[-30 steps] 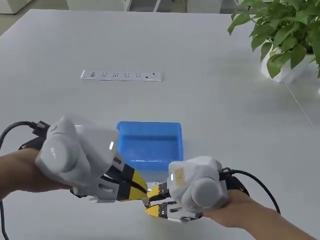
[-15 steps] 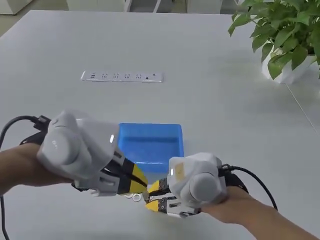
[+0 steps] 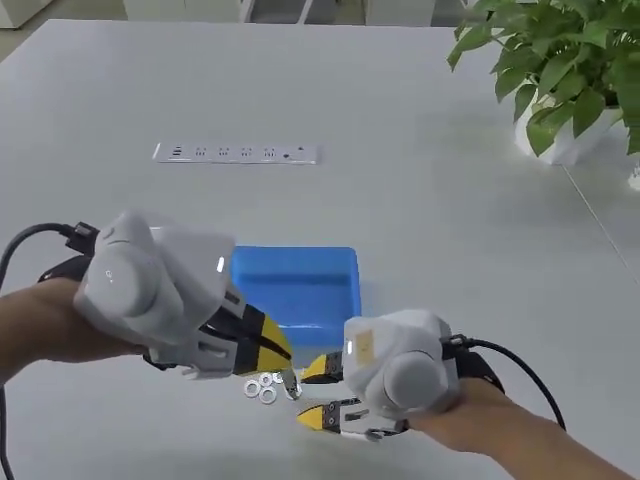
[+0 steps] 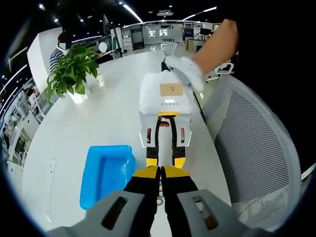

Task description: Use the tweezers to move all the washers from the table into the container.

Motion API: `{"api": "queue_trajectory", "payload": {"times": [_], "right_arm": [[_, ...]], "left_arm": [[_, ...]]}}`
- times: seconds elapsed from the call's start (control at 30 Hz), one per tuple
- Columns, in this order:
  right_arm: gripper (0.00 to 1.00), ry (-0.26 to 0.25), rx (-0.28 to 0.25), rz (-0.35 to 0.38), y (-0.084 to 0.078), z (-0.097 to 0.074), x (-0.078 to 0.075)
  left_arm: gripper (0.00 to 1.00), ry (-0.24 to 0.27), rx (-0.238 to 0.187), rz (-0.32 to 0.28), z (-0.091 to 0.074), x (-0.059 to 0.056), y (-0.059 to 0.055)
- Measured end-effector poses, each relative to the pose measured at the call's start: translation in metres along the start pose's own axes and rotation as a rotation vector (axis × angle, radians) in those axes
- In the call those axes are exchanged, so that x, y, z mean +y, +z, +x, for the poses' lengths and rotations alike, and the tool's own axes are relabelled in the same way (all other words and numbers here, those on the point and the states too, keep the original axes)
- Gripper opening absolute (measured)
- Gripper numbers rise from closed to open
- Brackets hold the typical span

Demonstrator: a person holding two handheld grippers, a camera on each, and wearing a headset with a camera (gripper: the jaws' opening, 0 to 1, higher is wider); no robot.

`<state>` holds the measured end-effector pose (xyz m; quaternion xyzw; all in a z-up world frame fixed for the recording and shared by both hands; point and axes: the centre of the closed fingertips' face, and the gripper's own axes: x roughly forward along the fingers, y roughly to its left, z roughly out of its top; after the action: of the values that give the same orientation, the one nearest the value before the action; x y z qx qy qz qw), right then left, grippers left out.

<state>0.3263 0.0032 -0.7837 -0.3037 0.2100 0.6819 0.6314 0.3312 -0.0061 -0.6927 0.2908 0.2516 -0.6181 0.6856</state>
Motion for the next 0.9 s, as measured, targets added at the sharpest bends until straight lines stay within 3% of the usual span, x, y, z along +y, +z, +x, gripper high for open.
{"api": "queue_trajectory", "payload": {"times": [0.33,0.9], "right_arm": [[0.23,-0.014,-0.008,0.008,0.0016,-0.0013,-0.0030],[0.22,-0.009,-0.012,0.010,0.0016,0.0029,-0.0036]], "left_arm": [[0.05,-0.016,0.026,0.005,0.0034,-0.0020,-0.0067],[0.05,-0.011,0.005,-0.007,0.0036,0.0012,-0.0062]]}}
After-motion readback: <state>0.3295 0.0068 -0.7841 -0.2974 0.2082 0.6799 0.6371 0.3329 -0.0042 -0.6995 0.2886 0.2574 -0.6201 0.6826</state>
